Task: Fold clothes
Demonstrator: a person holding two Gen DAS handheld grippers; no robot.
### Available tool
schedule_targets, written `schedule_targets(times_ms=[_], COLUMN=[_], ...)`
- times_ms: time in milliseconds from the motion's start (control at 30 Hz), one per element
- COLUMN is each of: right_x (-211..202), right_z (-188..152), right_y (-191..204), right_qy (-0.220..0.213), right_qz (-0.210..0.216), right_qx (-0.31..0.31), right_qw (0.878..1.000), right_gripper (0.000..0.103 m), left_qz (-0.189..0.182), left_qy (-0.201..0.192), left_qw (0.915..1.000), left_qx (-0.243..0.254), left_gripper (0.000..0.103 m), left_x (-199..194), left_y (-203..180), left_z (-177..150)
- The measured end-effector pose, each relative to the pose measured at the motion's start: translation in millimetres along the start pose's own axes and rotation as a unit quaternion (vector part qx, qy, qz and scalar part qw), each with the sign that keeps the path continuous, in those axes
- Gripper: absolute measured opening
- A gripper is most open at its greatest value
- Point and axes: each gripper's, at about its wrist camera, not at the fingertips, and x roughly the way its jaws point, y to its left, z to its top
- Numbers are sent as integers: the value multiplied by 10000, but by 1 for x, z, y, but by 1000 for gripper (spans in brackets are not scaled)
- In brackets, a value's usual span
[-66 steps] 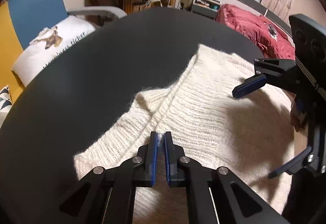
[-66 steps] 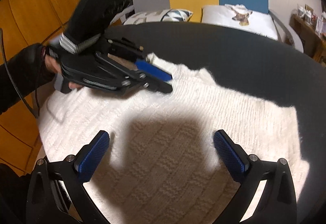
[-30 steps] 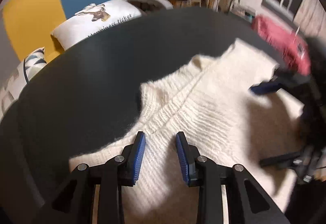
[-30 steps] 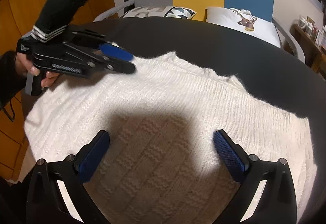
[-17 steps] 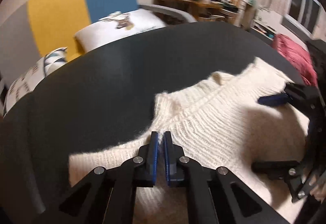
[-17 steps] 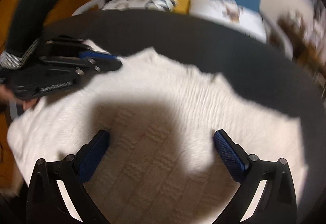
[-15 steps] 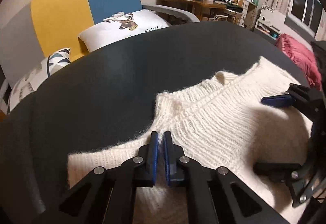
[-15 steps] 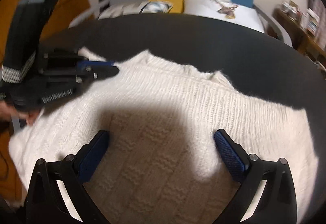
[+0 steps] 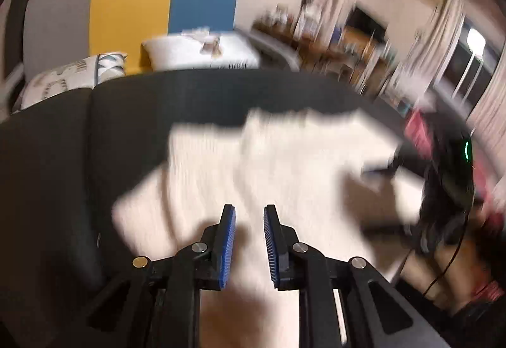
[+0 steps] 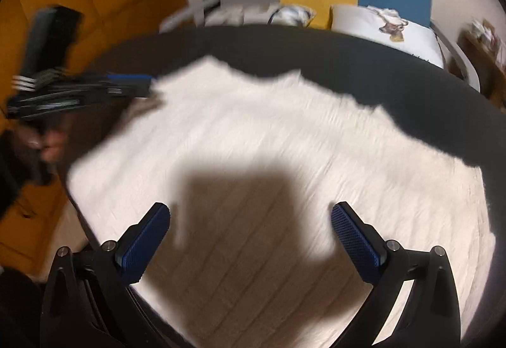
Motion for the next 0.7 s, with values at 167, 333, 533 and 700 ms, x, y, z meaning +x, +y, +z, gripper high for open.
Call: schedule_targets(times_ms=[167, 333, 533, 700], right_x=[14, -23, -16, -18], right_z=[2, -9, -46, -55], right_y=[13, 17, 21, 21], right_qy=[89, -59, 141, 71], right_qz=[-653, -303, 93, 155], right_qx=[-144, -181, 362, 521], right_qw=[9977, 9994, 9992, 9985], right_gripper=[103, 103, 103, 103], left_qz=[-82, -878, -1617, -1871], left_qy=[-405, -582, -495, -592], left_qw=[9933, 9810, 9708, 9635], left_qx=[-1076, -1629, -1702, -1819], left_gripper=[20, 24, 29, 25], left_x=[-21, -54, -56, -51], left_y=[21, 39, 30, 25], left_z=[-21, -61, -98, -101])
